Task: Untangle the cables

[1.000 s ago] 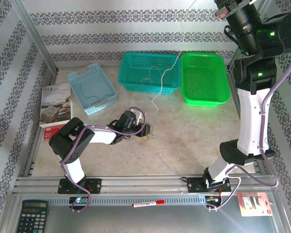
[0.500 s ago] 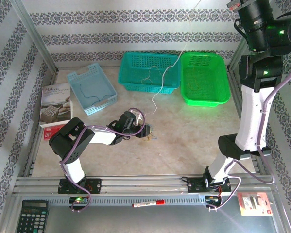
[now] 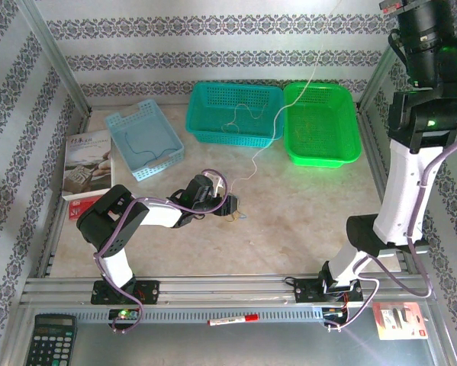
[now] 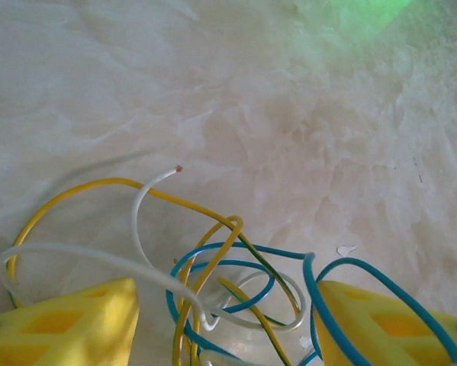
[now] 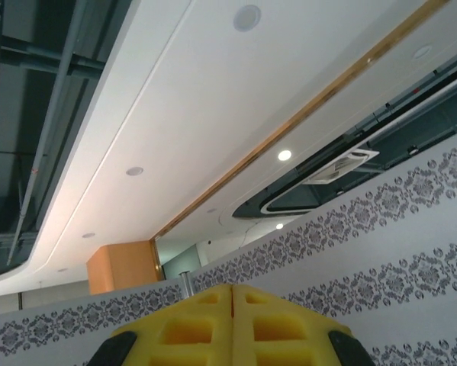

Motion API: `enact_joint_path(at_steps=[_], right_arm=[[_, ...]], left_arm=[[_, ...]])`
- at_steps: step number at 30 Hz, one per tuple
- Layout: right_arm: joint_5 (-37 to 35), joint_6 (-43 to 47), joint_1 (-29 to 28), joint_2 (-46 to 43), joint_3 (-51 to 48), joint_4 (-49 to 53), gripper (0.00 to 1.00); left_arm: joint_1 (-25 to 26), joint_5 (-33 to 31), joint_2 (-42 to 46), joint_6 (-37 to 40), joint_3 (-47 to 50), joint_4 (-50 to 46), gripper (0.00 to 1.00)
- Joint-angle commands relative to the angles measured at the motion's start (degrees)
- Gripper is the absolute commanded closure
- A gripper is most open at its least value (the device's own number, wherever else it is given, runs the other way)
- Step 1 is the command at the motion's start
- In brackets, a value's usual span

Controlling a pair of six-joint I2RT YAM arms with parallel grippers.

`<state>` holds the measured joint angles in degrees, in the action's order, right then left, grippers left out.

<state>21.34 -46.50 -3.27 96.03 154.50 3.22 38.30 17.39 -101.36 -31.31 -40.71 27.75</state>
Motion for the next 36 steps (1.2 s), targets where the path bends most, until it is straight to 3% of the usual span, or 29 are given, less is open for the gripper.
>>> enact_joint_path(at_steps=[1, 7, 13, 21, 29, 36], right_arm=[[-1.39, 1.59, 1.03, -1.84, 0.73, -1.53, 1.0], [1.95, -0.4, 1.18, -1.41, -0.72, -1.62, 1.0], [8.99, -2.46, 0.68, -3.93, -10.38, -3.28, 1.0], [10.57, -0.51, -0.47, -7.08, -17.47, -4.06, 1.0], [11.35, -0.52, -1.26, -7.34, -17.89, -4.09, 1.0], [11.36, 0.17, -2.74, -8.35, -19.55, -4.03, 1.0]], left_arm=[[0.81, 0.18, -0.25, -0.33, 1.05, 1.17, 0.35], [0.81, 1.36, 0.68, -0.43, 0.56, 1.25, 0.31], [0.81, 2.53, 4.48, -1.17, 0.03, 1.08, 0.25], [0.72, 2.67, 11.29, 0.07, 0.04, -2.62, 0.17], [0.72, 0.51, 17.13, 6.11, -1.66, -9.93, 0.14], [0.72, 0.98, 14.74, 13.4, -8.26, -15.43, 0.14]])
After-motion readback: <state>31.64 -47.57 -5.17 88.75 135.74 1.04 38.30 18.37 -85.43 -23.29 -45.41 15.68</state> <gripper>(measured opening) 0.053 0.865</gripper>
